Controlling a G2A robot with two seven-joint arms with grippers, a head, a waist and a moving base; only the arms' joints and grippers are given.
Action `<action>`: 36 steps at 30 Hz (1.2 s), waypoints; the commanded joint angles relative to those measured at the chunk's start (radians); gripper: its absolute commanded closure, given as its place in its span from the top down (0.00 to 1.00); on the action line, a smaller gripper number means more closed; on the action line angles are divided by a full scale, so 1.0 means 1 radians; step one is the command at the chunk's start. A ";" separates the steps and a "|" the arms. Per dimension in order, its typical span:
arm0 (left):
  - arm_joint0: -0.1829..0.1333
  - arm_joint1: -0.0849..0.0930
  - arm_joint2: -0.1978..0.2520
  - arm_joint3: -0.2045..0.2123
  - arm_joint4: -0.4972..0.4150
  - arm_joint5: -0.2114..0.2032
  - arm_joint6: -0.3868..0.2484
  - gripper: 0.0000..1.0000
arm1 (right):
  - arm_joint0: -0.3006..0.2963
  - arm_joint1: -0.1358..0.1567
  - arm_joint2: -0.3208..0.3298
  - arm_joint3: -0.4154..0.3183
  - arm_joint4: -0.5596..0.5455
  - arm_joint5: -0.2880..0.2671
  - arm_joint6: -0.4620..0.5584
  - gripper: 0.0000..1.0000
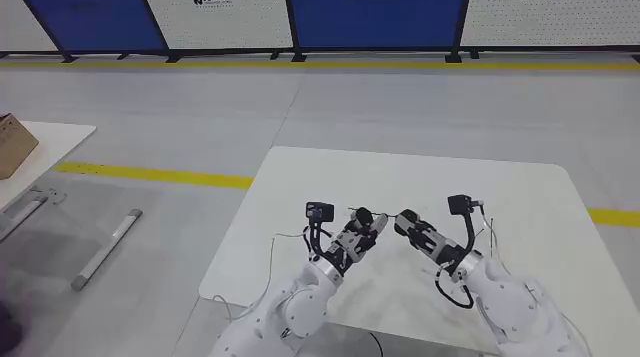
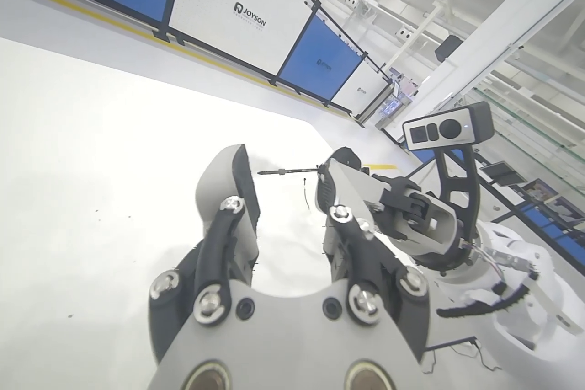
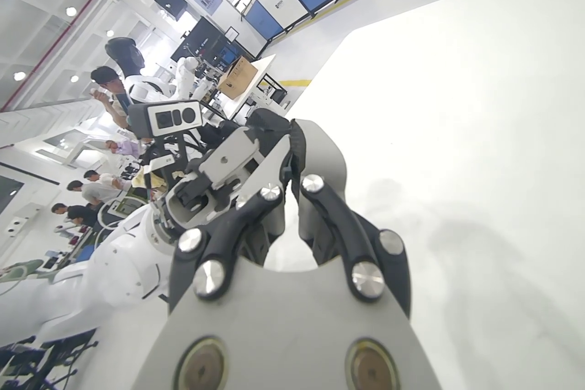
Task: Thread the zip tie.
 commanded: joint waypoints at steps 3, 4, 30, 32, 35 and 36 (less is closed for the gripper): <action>0.005 0.001 -0.007 -0.005 -0.004 -0.003 0.005 0.26 | 0.001 0.000 0.007 0.009 0.000 0.002 -0.011 0.00; 0.006 0.001 -0.009 -0.006 -0.005 -0.003 0.007 0.25 | 0.001 0.001 0.010 0.011 0.000 0.001 -0.012 0.00; 0.003 -0.003 -0.012 0.000 -0.023 -0.002 0.011 0.00 | -0.001 0.002 0.016 0.021 -0.009 -0.019 -0.012 0.00; 0.004 -0.004 -0.014 0.000 -0.030 -0.004 0.011 0.00 | 0.001 0.002 0.014 0.023 -0.007 -0.019 -0.007 0.00; 0.007 -0.005 -0.016 -0.002 -0.045 0.000 0.018 0.00 | 0.002 0.001 0.014 0.024 0.008 -0.019 -0.004 1.00; 0.008 -0.006 -0.018 -0.003 -0.053 0.011 0.025 0.00 | 0.002 0.001 0.014 0.024 0.015 -0.020 -0.003 1.00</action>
